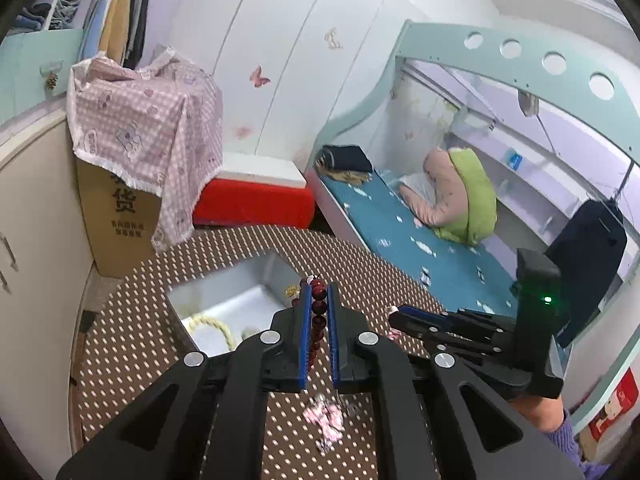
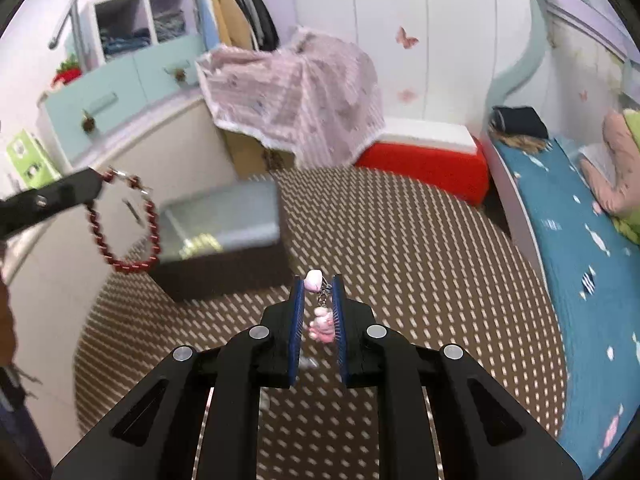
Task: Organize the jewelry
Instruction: 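Carry both items over the grey box and open both tools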
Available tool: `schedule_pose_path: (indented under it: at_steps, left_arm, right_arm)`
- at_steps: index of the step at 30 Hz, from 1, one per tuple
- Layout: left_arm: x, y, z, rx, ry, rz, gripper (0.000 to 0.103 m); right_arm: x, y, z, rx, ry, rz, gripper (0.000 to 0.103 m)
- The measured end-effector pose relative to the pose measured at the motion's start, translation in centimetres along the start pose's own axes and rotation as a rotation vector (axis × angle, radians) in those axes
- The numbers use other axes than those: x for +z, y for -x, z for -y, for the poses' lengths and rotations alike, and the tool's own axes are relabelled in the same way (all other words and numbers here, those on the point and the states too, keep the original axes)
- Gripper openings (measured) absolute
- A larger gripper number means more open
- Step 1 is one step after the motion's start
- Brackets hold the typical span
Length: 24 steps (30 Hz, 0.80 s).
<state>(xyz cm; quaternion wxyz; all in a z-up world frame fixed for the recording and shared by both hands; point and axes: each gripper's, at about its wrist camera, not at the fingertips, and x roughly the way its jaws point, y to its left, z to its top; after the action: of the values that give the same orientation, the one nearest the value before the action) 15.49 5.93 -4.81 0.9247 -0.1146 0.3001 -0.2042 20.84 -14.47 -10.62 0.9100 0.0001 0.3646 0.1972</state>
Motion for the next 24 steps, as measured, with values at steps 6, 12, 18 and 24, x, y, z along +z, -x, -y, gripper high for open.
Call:
schedule_pose_path:
  at_steps: [6, 12, 18, 24]
  left_arm:
    - [2.1, 0.3, -1.6, 0.001, 0.028, 0.034, 0.006]
    - [1.3, -3.3, -4.3, 0.031, 0.074, -0.065, 0.006]
    - [-0.4, -5.5, -6.0, 0.046, 0.093, -0.123, 0.006]
    - [-1.2, -6.9, -6.6, 0.046, 0.106, -0.17, 0.006]
  right_arm:
    - [3.4, -0.7, -2.3, 0.083, -0.01, 0.031, 0.014]
    - [4.9, -3.7, -4.4, 0.139, -0.024, -0.007, 0.015]
    - [4.8, -7.1, -5.4, 0.146, -0.034, -0.059, 0.015]
    - [4.2, -9.5, -6.0, 0.152, -0.039, -0.107, 0.015]
